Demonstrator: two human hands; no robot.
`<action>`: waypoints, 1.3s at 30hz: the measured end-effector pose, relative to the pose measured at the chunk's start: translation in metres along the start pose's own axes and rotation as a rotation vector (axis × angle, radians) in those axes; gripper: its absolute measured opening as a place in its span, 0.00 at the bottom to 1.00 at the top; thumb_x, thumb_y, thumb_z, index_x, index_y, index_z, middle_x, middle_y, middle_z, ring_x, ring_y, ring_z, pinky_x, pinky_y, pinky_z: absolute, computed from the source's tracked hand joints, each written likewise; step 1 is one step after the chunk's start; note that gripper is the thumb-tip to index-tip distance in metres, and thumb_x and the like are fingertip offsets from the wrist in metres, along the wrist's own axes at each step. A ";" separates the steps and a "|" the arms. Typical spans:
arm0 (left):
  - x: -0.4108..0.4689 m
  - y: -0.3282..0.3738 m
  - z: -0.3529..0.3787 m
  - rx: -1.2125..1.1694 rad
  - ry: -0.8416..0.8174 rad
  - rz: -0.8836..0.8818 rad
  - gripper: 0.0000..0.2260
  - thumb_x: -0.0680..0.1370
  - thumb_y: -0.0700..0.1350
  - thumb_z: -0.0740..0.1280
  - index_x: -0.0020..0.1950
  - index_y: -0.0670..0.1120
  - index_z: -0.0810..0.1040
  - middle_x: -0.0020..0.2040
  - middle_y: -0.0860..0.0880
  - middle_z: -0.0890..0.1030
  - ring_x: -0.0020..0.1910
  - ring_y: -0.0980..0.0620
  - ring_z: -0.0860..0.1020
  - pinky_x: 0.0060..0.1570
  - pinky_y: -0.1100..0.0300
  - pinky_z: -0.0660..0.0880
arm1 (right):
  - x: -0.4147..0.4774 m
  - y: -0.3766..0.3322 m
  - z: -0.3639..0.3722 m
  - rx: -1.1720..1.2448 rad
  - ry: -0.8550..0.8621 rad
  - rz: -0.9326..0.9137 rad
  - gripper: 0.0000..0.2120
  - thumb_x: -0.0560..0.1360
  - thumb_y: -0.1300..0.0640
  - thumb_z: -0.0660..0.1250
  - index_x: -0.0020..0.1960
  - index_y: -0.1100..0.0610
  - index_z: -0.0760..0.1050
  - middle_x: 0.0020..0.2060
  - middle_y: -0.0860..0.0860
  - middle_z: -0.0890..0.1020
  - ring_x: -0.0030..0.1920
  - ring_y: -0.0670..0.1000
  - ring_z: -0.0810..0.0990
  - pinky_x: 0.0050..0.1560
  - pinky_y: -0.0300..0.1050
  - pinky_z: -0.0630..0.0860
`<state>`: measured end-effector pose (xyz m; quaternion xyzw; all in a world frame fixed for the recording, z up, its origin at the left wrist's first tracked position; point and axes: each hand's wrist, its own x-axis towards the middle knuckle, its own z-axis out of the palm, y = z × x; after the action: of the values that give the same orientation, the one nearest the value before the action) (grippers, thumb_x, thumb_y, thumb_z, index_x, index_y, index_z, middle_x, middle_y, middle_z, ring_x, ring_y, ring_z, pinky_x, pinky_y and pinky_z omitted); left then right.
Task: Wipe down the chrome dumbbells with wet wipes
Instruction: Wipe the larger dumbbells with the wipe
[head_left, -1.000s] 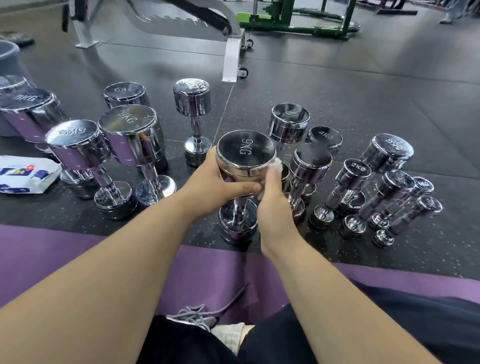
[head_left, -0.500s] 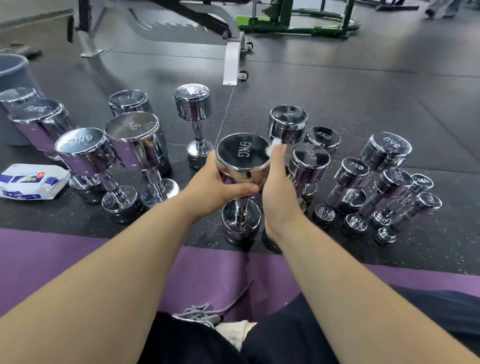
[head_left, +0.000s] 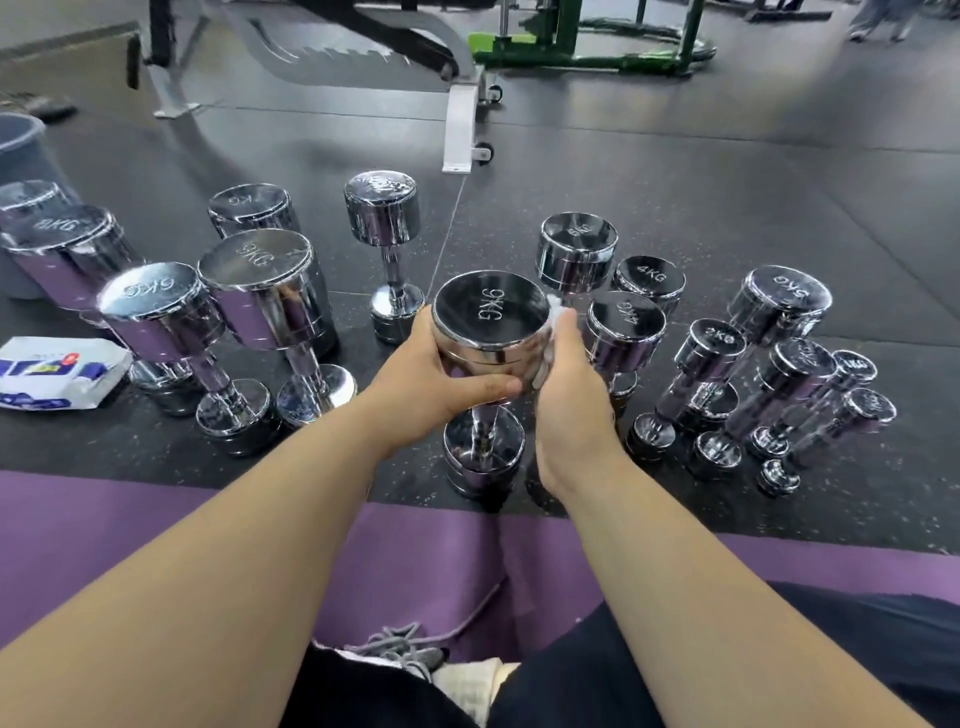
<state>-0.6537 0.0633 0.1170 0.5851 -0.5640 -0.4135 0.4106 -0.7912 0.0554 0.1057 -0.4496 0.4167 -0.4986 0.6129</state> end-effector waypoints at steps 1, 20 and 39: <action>0.001 -0.001 0.000 0.001 -0.001 -0.003 0.34 0.65 0.43 0.81 0.61 0.56 0.64 0.53 0.58 0.81 0.46 0.66 0.80 0.44 0.75 0.73 | 0.000 0.001 0.000 0.004 0.022 -0.006 0.25 0.83 0.44 0.50 0.50 0.58 0.80 0.44 0.50 0.86 0.48 0.47 0.84 0.54 0.45 0.78; -0.012 0.012 0.003 0.122 0.064 -0.024 0.32 0.65 0.50 0.80 0.60 0.57 0.64 0.47 0.65 0.77 0.45 0.71 0.74 0.37 0.81 0.66 | -0.006 0.012 -0.013 -0.206 0.257 0.002 0.13 0.80 0.58 0.61 0.53 0.51 0.84 0.49 0.41 0.79 0.52 0.44 0.78 0.57 0.40 0.72; -0.017 0.007 0.013 -0.562 0.393 -0.377 0.10 0.80 0.48 0.58 0.52 0.47 0.78 0.45 0.51 0.82 0.47 0.52 0.77 0.46 0.57 0.73 | -0.025 0.012 -0.002 -0.208 0.368 -0.165 0.06 0.71 0.61 0.72 0.38 0.52 0.79 0.34 0.49 0.84 0.39 0.53 0.83 0.46 0.59 0.82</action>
<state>-0.6690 0.0796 0.1196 0.6114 -0.2220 -0.5000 0.5718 -0.7938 0.0809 0.0952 -0.4442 0.5328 -0.5749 0.4340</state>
